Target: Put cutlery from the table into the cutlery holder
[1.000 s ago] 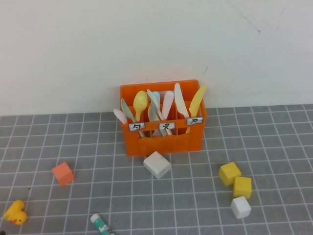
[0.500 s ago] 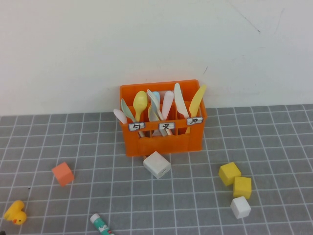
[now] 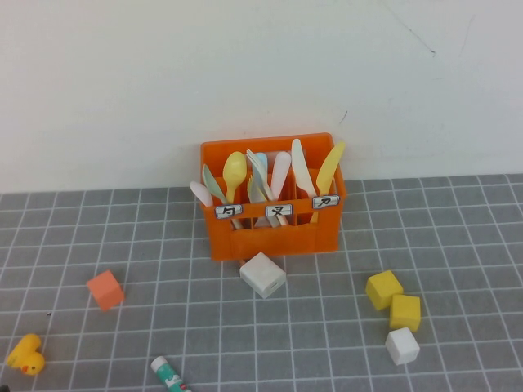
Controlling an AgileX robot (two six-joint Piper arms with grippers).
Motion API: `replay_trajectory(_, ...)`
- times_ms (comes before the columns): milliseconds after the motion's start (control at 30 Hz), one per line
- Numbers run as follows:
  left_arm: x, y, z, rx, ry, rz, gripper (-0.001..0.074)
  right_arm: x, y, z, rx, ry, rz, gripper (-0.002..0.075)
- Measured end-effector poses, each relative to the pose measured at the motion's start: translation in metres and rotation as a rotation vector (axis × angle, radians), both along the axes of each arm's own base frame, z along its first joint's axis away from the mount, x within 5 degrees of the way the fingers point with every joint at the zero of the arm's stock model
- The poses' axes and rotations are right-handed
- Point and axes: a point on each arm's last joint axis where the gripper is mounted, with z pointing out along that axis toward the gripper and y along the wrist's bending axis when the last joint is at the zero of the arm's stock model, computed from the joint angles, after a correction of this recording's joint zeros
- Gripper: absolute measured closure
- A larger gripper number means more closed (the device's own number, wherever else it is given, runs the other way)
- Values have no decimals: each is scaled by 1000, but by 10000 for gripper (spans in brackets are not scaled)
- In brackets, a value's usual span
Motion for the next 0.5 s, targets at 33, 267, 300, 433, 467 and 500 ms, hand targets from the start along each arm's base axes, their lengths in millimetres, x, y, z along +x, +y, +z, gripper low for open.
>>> replay_trajectory(33, 0, 0, 0, 0, 0, 0, 736, 3, -1, -10, 3, 8, -23, 727)
replay_trajectory(267, 0, 0, 0, 0, 0, 0, 736, 12, -6, -65, 11, 18, -117, 727)
replay_trajectory(300, 0, 0, 0, 0, 0, 0, 736, 11, -6, -69, 13, 46, -120, 727)
replay_trajectory(433, 0, 0, 0, -1, 0, 0, 736, 9, -6, -78, 18, 131, -134, 727)
replay_trajectory(467, 0, 0, 0, -1, -1, 0, 736, 9, -7, -78, 18, 134, -139, 727)
replay_trajectory(500, 0, 0, 0, -1, -1, 0, 736, 9, -7, -78, 21, 134, -147, 727)
